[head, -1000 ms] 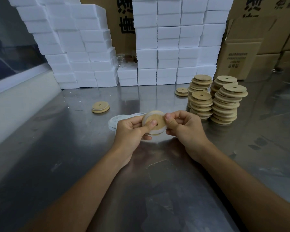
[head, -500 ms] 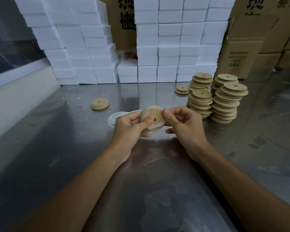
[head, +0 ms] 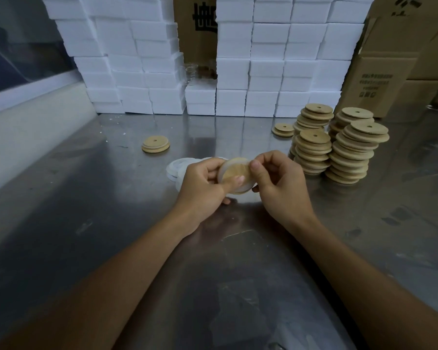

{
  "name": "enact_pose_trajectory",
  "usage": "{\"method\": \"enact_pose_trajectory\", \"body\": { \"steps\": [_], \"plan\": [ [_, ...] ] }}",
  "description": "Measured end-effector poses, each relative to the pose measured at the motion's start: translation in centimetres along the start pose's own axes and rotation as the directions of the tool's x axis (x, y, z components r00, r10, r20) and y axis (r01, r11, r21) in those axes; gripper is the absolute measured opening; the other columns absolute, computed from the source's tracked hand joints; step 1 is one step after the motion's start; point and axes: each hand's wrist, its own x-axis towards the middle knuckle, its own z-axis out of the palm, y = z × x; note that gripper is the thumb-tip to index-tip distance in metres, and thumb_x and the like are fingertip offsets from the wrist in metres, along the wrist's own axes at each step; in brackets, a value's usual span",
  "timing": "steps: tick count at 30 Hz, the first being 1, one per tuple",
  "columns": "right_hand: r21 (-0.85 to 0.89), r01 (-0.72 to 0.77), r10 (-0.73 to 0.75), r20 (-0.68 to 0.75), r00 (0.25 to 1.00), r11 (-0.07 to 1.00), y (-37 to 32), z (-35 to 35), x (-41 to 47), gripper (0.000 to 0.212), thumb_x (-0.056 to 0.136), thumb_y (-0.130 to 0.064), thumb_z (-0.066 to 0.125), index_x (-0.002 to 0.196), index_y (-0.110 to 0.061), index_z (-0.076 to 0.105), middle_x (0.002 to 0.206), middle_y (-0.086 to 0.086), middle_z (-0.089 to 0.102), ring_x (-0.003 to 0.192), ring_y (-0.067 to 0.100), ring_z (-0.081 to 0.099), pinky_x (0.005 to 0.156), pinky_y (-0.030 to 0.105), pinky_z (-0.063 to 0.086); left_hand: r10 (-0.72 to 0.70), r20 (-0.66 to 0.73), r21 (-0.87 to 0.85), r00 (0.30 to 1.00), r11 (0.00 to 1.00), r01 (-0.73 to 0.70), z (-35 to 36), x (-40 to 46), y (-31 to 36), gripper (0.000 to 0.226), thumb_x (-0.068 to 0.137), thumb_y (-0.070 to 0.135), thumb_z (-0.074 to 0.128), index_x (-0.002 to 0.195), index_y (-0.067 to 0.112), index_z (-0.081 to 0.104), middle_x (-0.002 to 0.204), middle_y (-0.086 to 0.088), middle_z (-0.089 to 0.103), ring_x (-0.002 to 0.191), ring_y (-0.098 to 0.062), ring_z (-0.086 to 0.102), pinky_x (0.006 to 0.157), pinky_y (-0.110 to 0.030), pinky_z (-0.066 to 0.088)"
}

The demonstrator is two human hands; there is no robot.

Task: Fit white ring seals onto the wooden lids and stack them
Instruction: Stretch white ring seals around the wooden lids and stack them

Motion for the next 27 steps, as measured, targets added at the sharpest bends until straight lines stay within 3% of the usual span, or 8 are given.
{"method": "enact_pose_trajectory", "body": {
  "steps": [4,9,10,13,16,20,27],
  "plan": [
    [-0.001,0.070,-0.070,0.042,0.997,0.998,-0.2,0.2,-0.2,0.003,0.097,-0.014,0.058,0.094,-0.014,0.057,0.087,0.000,0.067,0.082,0.019,0.067,0.067,0.046,0.058,0.028,-0.033,0.056,0.999,0.998,-0.027,-0.1,0.1,-0.1,0.017,0.080,0.015,0.079,0.093,0.023,0.071,0.083,0.000,0.073,0.064,-0.004,0.064,0.048,-0.015,0.045],
    [-0.005,0.071,-0.070,0.099,0.993,0.997,-0.4,0.2,-0.3,0.006,0.098,-0.014,0.057,0.095,-0.019,0.055,0.093,0.005,0.067,0.087,0.021,0.067,0.066,0.035,0.058,0.112,-0.021,0.199,0.994,0.974,-0.105,-0.1,-0.1,-0.3,0.023,0.081,0.019,0.079,0.102,0.020,0.071,0.094,-0.003,0.073,0.088,-0.017,0.070,0.069,-0.028,0.057],
    [0.013,0.061,-0.062,0.089,0.994,0.998,-0.5,0.1,-0.3,0.005,0.098,-0.012,0.057,0.095,-0.016,0.056,0.093,0.007,0.067,0.087,0.022,0.068,0.065,0.035,0.058,0.113,-0.024,0.201,0.993,0.974,-0.106,0.0,-0.1,-0.2,0.022,0.080,0.018,0.079,0.100,0.022,0.071,0.093,-0.003,0.073,0.086,-0.017,0.069,0.067,-0.026,0.056],
    [0.130,-0.021,0.016,0.035,0.999,0.991,-0.8,0.1,-0.3,0.004,0.095,-0.005,0.060,0.093,-0.002,0.062,0.089,0.017,0.068,0.081,0.029,0.068,0.061,0.037,0.060,0.066,-0.045,0.114,0.997,0.992,-0.061,0.1,-0.1,0.2,0.022,0.079,0.014,0.080,0.090,0.030,0.069,0.085,-0.002,0.072,0.068,-0.005,0.065,0.049,-0.012,0.043],
    [0.266,-0.153,0.151,0.026,0.988,0.952,-1.1,0.0,-0.2,0.006,0.092,-0.004,0.064,0.090,0.002,0.065,0.085,0.021,0.070,0.076,0.029,0.067,0.063,0.036,0.059,-0.008,-0.052,0.023,0.999,1.000,0.009,0.0,-0.2,0.4,0.019,0.078,0.013,0.080,0.088,0.028,0.073,0.084,-0.007,0.074,0.062,-0.006,0.060,0.043,-0.016,0.041],
    [0.414,-0.292,0.303,0.040,0.952,0.862,-1.2,-0.1,-0.1,0.011,0.087,-0.010,0.071,0.083,-0.002,0.067,0.074,0.013,0.071,0.075,0.022,0.068,0.066,0.031,0.060,-0.058,-0.059,-0.044,0.997,0.997,0.055,-0.2,0.0,0.3,0.015,0.079,0.015,0.080,0.092,0.021,0.075,0.085,-0.011,0.074,0.065,-0.018,0.055,0.043,-0.021,0.040],
    [0.520,-0.415,0.401,0.147,0.904,0.746,-1.3,-0.3,0.1,0.013,0.089,-0.017,0.070,0.084,-0.005,0.069,0.082,0.010,0.073,0.073,0.013,0.069,0.063,0.021,0.055,-0.115,-0.073,-0.109,0.991,0.988,0.107,-0.2,0.2,0.3,0.024,0.079,0.014,0.079,0.102,0.014,0.075,0.082,0.001,0.076,0.071,-0.008,0.066,0.048,-0.019,0.044]
  ]
}}
